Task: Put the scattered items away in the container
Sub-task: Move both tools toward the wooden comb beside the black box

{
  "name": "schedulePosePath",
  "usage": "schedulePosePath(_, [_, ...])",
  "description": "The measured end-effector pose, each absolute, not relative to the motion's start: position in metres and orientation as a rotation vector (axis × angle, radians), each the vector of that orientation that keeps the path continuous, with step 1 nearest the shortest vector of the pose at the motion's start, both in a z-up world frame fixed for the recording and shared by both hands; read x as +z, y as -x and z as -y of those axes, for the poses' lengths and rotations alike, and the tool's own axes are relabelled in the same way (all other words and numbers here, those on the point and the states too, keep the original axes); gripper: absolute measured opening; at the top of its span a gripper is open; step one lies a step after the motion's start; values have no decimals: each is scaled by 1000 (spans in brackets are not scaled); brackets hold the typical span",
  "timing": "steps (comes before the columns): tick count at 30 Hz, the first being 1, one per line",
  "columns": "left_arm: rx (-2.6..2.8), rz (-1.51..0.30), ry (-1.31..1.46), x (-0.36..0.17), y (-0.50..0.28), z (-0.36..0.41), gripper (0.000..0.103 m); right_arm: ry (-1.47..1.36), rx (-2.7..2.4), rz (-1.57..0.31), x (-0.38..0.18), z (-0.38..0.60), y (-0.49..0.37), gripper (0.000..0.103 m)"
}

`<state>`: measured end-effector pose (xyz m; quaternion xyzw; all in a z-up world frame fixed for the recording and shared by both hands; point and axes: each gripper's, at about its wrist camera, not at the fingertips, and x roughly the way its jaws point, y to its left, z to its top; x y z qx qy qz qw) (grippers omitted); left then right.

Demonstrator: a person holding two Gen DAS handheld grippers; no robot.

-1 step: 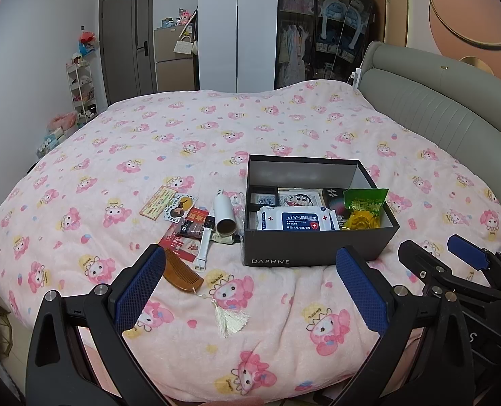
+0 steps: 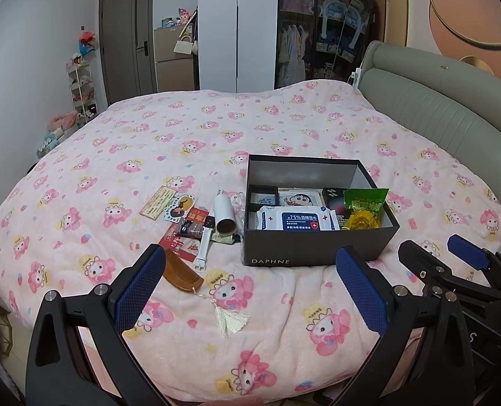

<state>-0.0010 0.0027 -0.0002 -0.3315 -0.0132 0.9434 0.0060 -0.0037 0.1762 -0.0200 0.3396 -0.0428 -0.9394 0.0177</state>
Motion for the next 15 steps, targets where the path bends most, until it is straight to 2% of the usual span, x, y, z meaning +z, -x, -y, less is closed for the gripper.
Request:
schedulePosePath(5, [2940, 50, 1056, -1, 5, -3, 102, -1048, -2944, 66, -21, -170, 3, 81])
schedulePosePath(15, [2924, 61, 1094, -18, 16, 8, 102, -1088, -2924, 70, -32, -167, 15, 81])
